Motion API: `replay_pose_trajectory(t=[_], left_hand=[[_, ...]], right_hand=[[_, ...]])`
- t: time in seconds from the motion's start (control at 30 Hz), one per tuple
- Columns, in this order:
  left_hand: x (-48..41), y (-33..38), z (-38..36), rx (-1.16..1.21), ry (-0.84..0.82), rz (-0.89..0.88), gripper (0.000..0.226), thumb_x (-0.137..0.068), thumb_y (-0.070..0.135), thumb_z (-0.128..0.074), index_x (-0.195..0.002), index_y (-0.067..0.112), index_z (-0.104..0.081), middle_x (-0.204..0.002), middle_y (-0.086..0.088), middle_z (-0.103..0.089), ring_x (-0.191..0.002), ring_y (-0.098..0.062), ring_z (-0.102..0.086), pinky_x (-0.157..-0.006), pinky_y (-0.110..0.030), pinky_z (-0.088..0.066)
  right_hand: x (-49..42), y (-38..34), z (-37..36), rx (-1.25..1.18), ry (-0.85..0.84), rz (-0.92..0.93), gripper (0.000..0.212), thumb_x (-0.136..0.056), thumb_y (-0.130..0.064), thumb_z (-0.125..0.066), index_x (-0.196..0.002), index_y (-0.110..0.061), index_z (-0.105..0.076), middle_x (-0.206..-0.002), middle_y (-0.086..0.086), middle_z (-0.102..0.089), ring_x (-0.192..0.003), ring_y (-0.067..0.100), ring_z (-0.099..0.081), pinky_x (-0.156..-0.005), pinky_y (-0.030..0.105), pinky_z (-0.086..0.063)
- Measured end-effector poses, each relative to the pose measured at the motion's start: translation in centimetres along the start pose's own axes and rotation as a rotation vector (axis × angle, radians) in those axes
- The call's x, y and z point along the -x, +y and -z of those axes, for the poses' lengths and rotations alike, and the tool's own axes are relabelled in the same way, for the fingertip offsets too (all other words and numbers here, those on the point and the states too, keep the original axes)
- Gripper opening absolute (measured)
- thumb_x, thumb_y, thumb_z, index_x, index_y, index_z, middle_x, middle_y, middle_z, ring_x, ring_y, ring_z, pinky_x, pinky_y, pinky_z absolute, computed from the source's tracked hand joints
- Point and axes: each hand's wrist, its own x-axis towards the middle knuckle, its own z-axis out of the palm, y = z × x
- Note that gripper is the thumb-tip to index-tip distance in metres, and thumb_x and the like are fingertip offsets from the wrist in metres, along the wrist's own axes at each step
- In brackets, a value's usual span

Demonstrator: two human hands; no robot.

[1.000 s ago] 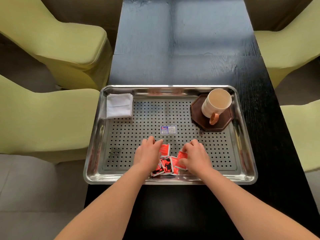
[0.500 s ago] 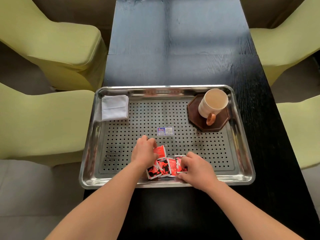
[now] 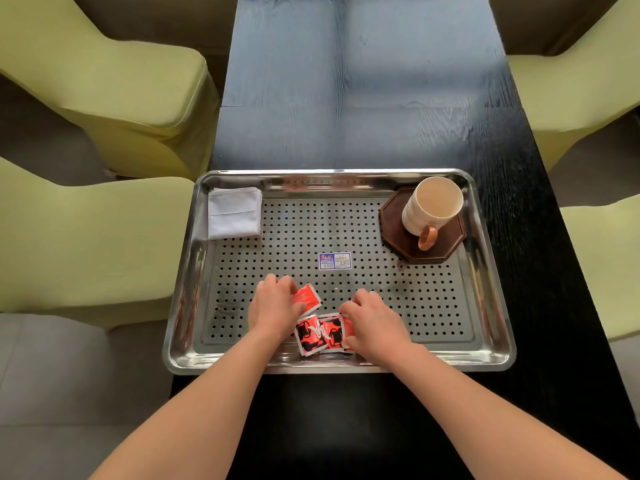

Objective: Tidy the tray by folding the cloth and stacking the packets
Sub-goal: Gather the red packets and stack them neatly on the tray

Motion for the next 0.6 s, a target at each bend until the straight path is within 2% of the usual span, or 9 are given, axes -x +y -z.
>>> replay_pose_trajectory(t=[0.23,0.3,0.47,0.53,0.6], left_hand=[[0.1,-0.4,0.2,0.056,0.008,0.044,0.022,-0.081,0.034,-0.077,-0.096,0.026,-0.063,-0.095,0.006,-0.048,-0.096,-0.016,-0.051,-0.073,-0.031,-0.041],[0.1,-0.7,0.3,0.069,0.012,0.055,0.022,-0.082,0.034,-0.077,-0.097,0.026,-0.064,-0.095,0.006,-0.05,-0.094,-0.016,-0.052,-0.072,-0.031,-0.044],[0.5,-1.4,0.5,0.102,0.016,0.088,0.02,-0.082,0.031,-0.077,-0.097,0.025,-0.065,-0.095,0.004,-0.053,-0.093,-0.018,-0.056,-0.074,-0.033,-0.047],[0.5,-1.7,0.5,0.107,0.015,0.105,0.02,-0.081,0.032,-0.078,-0.093,0.026,-0.064,-0.093,0.005,-0.053,-0.09,-0.017,-0.055,-0.074,-0.032,-0.045],[0.4,-1.8,0.7,0.119,0.007,0.126,0.021,-0.081,0.031,-0.078,-0.088,0.026,-0.059,-0.094,0.004,-0.055,-0.087,-0.016,-0.055,-0.071,-0.031,-0.041]], right_hand=[[-0.5,0.9,0.6,-0.128,0.067,-0.145,0.006,-0.084,-0.027,-0.072,-0.084,-0.024,-0.066,-0.099,-0.006,-0.048,-0.103,0.017,-0.047,-0.075,0.031,-0.045],[-0.4,1.5,0.5,-0.149,0.069,-0.163,0.012,-0.082,-0.033,-0.076,-0.089,-0.026,-0.068,-0.099,-0.007,-0.048,-0.103,0.015,-0.045,-0.077,0.032,-0.047],[-0.3,1.4,0.0,-0.02,0.045,-0.088,0.047,-0.074,-0.041,-0.077,-0.112,-0.028,-0.054,-0.11,-0.005,-0.043,-0.106,0.017,-0.041,-0.081,0.034,-0.048],[-0.5,1.2,0.0,0.021,0.071,-0.061,0.049,-0.075,-0.041,-0.078,-0.116,-0.029,-0.053,-0.111,-0.005,-0.043,-0.106,0.018,-0.041,-0.081,0.034,-0.048],[-0.7,1.0,0.2,0.038,0.074,-0.053,0.044,-0.075,-0.041,-0.078,-0.11,-0.027,-0.056,-0.108,-0.005,-0.042,-0.103,0.017,-0.041,-0.078,0.033,-0.047]])
